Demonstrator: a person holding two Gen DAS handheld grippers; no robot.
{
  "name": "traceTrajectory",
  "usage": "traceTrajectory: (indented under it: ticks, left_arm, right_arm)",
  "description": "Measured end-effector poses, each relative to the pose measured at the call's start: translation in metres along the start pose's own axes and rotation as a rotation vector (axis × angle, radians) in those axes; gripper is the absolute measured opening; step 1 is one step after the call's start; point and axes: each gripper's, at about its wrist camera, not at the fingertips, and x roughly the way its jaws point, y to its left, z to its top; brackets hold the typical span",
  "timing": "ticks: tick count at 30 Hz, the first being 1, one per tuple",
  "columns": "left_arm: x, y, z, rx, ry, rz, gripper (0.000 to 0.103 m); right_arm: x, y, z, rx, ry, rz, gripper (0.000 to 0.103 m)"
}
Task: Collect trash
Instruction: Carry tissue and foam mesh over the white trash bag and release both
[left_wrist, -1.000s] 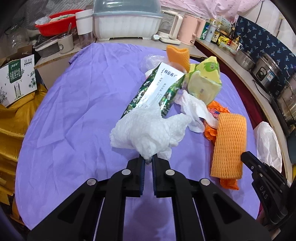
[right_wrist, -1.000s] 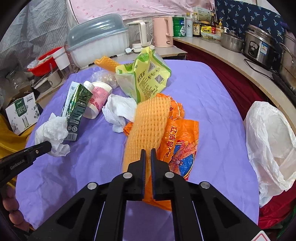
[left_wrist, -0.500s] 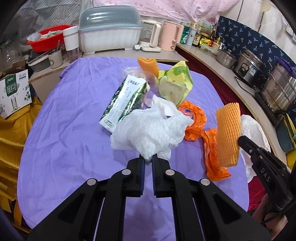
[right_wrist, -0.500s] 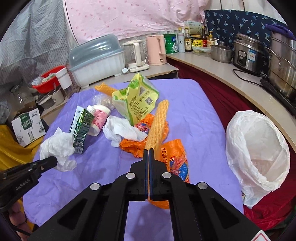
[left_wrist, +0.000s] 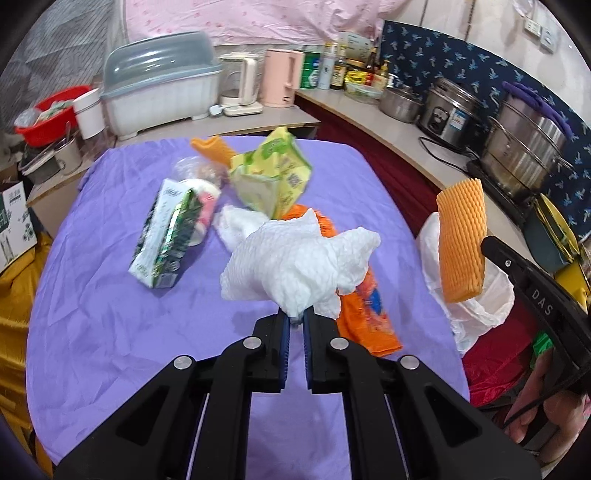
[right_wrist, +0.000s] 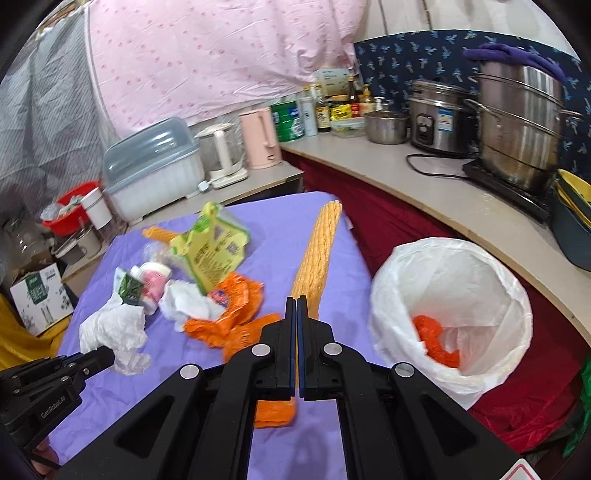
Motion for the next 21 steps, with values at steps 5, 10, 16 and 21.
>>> traceTrajectory:
  ticks: [5, 10, 16, 21]
  left_arm:
    - [0.009, -0.046, 0.009, 0.07, -0.003, -0.046, 0.006]
    - [0.023, -0.095, 0.018, 0.14, 0.007, -0.101, 0.006]
    - [0.049, -0.158, 0.025, 0.226, 0.037, -0.169, 0.006]
    - [0.073, -0.205, 0.026, 0.305, 0.066, -0.199, 0.006]
  right_arm:
    - [-0.002, -0.044, 0.006, 0.054, -0.019, -0.069, 0.001]
    - [-0.003, -0.094, 0.01, 0.103, -0.029, -0.134, 0.001]
    - [0.003, -0.142, 0.008, 0.164, -0.016, -0.159, 0.001]
    - [0.015, -0.172, 0.003, 0.201, 0.005, -0.183, 0.001]
